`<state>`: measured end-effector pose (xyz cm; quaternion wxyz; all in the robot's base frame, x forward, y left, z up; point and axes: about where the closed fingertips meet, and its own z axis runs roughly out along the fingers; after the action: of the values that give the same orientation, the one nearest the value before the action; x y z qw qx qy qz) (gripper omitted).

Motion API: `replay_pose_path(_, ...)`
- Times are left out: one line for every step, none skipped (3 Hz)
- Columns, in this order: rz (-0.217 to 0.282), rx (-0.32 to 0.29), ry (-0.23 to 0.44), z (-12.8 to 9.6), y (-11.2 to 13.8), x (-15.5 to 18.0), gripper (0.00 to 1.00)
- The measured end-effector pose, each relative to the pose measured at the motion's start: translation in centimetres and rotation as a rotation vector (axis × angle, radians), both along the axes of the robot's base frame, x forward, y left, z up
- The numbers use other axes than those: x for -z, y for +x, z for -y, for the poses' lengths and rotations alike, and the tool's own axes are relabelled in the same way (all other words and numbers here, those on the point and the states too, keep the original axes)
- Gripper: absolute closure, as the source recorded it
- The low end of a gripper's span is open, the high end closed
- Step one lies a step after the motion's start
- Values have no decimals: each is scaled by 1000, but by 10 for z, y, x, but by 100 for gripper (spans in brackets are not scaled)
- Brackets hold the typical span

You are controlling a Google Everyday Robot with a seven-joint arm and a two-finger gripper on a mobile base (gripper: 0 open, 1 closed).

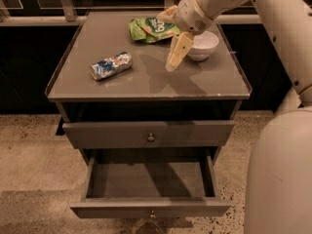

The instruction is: Place redbull can into middle drawer

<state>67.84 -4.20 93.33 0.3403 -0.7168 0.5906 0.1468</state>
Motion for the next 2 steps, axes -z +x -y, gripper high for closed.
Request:
replay_pose_path(-18, -73, 68, -31, 22, 15, 0)
replay_pose_path(-35, -128, 106, -56, 36, 25, 0)
